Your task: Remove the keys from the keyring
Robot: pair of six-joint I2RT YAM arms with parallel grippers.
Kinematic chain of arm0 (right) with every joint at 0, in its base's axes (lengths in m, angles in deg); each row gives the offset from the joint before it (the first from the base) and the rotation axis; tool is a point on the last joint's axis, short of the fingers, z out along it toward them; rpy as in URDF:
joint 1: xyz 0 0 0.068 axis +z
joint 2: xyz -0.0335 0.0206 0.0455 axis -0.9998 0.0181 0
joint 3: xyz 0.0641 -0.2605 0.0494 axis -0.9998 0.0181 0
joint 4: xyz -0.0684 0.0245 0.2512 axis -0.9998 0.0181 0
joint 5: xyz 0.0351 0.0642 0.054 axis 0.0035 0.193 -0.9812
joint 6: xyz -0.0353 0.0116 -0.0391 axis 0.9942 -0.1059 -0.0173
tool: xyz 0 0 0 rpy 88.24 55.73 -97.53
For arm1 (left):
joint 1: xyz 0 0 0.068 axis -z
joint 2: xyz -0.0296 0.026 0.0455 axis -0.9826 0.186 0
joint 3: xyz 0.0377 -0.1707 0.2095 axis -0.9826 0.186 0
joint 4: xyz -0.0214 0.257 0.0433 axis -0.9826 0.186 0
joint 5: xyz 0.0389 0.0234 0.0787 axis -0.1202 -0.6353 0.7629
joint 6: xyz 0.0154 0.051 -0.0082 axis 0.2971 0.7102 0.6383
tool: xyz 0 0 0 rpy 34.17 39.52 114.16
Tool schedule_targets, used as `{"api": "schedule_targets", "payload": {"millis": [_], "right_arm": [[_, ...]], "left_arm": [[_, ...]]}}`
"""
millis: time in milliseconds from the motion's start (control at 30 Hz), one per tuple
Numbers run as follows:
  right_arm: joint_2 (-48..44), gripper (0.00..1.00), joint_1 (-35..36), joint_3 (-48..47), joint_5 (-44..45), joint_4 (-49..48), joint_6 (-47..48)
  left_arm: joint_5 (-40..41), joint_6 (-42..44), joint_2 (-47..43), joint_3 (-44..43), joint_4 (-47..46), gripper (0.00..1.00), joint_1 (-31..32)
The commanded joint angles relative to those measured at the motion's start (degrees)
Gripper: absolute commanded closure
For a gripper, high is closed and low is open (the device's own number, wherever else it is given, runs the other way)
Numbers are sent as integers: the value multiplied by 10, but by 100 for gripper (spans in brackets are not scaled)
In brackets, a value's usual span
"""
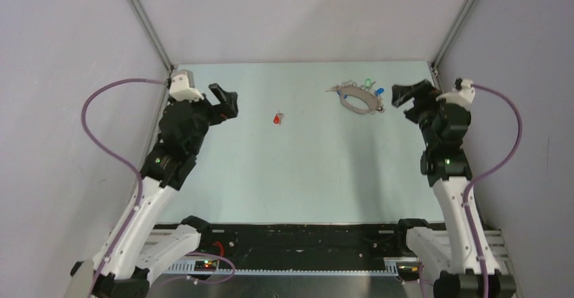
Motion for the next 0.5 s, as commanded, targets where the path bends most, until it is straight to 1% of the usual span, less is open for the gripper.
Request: {"api": "schedule_targets", "payload": {"millis": [0,33,167,400,467], "right_arm": [[-88,0,0,64,0,66,-6],[-110,1,-2,81,4,70,-2],[-150,1,-7,101,8,120,8],[-182,1,-8,114,8,145,5],[-187,1,-9,115,8,150,7]], "left_arm": [[25,49,-54,4,60,0,0],[25,52,-69,16,61,0,0],[18,63,-109,51,65,0,0],[21,90,-151,99,65,0,0],[7,96,-155,105,65,0,0]]}}
